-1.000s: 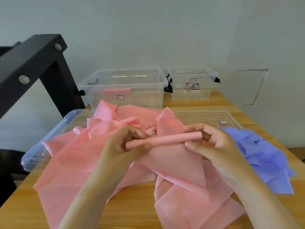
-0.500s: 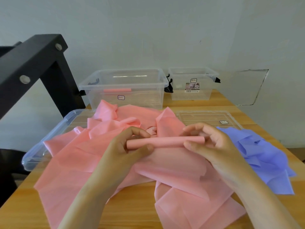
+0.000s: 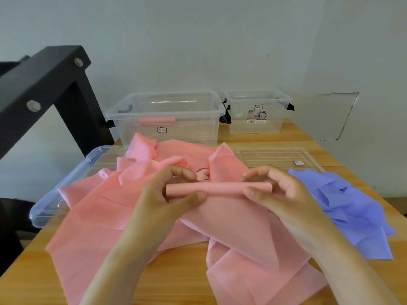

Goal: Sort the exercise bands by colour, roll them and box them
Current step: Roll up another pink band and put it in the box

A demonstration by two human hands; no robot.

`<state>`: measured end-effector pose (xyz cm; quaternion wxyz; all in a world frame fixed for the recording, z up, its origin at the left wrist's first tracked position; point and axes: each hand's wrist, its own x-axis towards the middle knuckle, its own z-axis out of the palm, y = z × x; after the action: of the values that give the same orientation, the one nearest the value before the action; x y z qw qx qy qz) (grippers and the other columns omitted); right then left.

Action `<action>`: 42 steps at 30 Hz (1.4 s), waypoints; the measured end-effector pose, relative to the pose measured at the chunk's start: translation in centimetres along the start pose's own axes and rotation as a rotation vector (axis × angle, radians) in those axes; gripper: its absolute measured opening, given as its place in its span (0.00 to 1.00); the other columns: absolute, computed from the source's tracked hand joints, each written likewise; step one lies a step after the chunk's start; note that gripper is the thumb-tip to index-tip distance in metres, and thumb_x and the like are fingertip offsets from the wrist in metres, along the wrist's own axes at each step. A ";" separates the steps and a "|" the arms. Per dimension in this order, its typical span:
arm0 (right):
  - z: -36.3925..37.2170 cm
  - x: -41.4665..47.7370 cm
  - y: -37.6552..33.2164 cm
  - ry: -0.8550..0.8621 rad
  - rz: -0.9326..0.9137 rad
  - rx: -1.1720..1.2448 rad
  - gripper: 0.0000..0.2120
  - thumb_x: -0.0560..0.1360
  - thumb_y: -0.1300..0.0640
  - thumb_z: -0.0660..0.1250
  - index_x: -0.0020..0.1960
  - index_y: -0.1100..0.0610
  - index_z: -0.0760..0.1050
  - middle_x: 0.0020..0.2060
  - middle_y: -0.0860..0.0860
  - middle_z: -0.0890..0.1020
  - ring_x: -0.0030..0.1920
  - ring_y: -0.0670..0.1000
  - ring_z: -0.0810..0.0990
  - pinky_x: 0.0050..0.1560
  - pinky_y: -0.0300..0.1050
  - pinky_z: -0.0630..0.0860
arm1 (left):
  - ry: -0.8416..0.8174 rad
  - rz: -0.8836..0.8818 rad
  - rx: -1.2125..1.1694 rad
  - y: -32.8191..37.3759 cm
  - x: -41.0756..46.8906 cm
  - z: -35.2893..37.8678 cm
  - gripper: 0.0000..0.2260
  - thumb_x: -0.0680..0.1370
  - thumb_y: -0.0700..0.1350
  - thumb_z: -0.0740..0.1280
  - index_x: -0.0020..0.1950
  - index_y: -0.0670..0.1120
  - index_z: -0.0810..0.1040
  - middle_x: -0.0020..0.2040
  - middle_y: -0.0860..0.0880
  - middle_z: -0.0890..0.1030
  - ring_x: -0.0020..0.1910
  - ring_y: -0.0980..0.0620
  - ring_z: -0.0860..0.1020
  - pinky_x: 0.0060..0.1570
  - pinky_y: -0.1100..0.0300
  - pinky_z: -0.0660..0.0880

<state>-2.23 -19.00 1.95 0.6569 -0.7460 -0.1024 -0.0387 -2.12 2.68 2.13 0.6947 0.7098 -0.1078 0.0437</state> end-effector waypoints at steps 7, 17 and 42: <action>0.1 0.0 -0.3 0.090 -0.104 0.030 0.14 0.69 0.68 0.73 0.39 0.48 0.82 0.41 0.45 0.85 0.42 0.43 0.81 0.42 0.33 0.75 | -0.060 -0.113 0.109 -0.7 -0.2 -0.2 0.19 0.67 0.62 0.69 0.53 0.54 0.79 0.49 0.52 0.82 0.53 0.47 0.79 0.60 0.42 0.74; 0.1 0.1 -0.3 0.094 -0.080 -0.048 0.09 0.72 0.61 0.72 0.41 0.46 0.81 0.39 0.40 0.84 0.40 0.37 0.79 0.40 0.27 0.70 | -0.021 -0.049 0.025 -0.6 0.0 0.0 0.13 0.69 0.47 0.72 0.52 0.48 0.78 0.46 0.53 0.81 0.47 0.56 0.77 0.51 0.55 0.72; 0.3 -0.1 -0.6 0.168 -0.103 0.075 0.14 0.71 0.63 0.72 0.40 0.43 0.81 0.31 0.42 0.81 0.31 0.40 0.75 0.31 0.30 0.71 | 0.016 0.060 0.015 0.0 -0.3 0.8 0.08 0.73 0.44 0.72 0.50 0.45 0.77 0.38 0.60 0.81 0.35 0.64 0.76 0.31 0.72 0.69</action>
<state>-2.43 -18.69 2.50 0.6877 -0.7089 -0.0865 -0.1308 -2.43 1.94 2.06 0.6884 0.7112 -0.1234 0.0711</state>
